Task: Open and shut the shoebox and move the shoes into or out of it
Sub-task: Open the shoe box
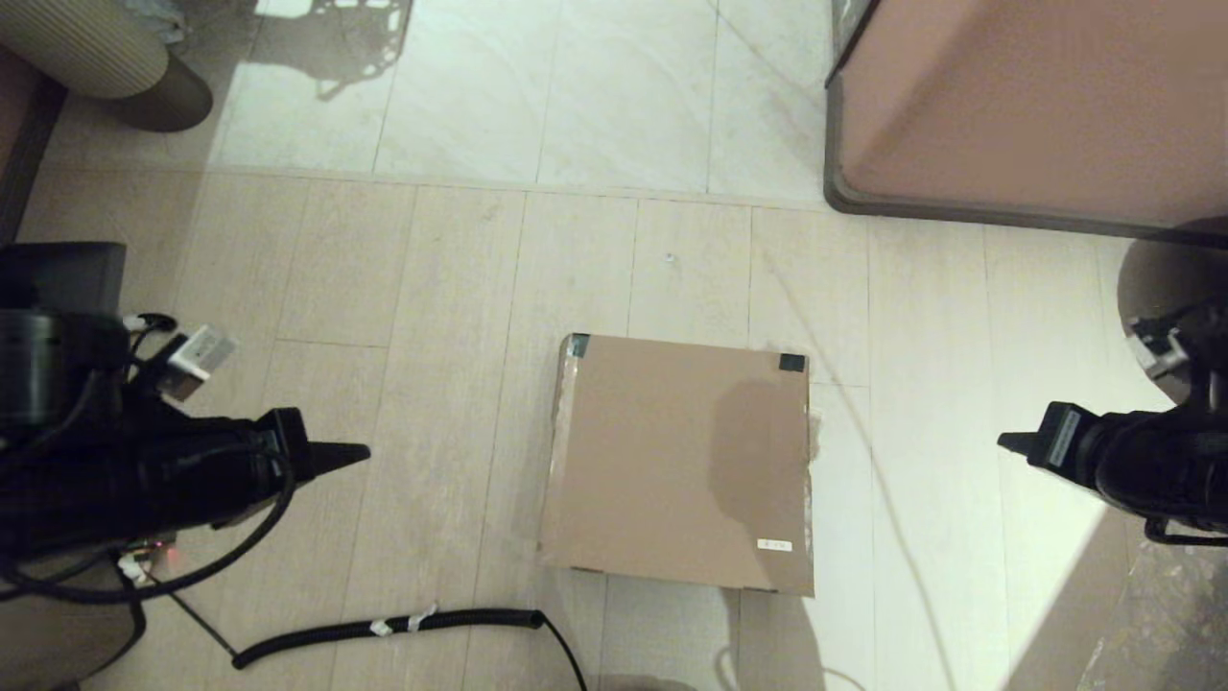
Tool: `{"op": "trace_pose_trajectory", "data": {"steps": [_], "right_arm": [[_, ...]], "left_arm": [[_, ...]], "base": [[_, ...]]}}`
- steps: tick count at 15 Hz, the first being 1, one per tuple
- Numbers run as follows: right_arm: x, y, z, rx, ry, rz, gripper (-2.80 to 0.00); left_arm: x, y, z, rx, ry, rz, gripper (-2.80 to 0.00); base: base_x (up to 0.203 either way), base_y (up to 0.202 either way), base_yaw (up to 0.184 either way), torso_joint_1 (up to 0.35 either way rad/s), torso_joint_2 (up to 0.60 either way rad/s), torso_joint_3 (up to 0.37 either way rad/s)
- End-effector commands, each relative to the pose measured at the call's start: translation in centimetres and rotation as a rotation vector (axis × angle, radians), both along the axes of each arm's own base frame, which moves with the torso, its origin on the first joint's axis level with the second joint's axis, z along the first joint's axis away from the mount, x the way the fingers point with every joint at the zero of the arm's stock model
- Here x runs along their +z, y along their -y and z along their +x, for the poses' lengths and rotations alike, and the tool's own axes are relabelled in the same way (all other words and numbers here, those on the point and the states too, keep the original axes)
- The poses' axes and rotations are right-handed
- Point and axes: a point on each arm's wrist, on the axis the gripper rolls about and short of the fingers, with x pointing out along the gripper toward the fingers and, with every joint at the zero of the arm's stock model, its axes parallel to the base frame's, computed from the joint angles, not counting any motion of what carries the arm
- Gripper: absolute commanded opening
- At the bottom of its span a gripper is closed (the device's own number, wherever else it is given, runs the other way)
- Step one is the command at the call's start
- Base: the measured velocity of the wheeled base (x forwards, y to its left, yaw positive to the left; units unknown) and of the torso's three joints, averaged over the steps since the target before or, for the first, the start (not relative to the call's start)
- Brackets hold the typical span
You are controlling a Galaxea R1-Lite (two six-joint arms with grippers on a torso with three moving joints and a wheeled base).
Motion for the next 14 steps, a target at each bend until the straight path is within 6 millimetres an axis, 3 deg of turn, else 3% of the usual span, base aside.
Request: {"op": "trace_pose_trajectory", "data": {"steps": [1,6,9,14], "right_arm": [[-1.8,-0.3,1.5,0.045,-0.095,0.12,-2.8],[-6.5,-0.6,5.6,0.056,-0.187,0.19,-2.8],[-7.8,-1.1,6.8,0.124,-0.207,0.222,-2.8],[-11.4,-1.2,9.6,0.112,-0.239,0.219,-2.8]], "left_arm": [[-2.7,0.7,2.6,-0.027,-0.106,-0.003,-2.8],[-4.9,5.4,7.2,-0.146,-0.089,0.021,-2.8],[-6.9,7.6,10.2,-0.157,-0.117,0.032,-2.8],[-12.2,9.7,14.1,-0.167,-0.049,0.029,-2.8]], "base": [[0.0,0.0,0.0,0.0,0.0,0.0],[0.0,0.0,0.0,0.0,0.0,0.0],[0.0,0.0,0.0,0.0,0.0,0.0],[0.0,0.0,0.0,0.0,0.0,0.0]]}}
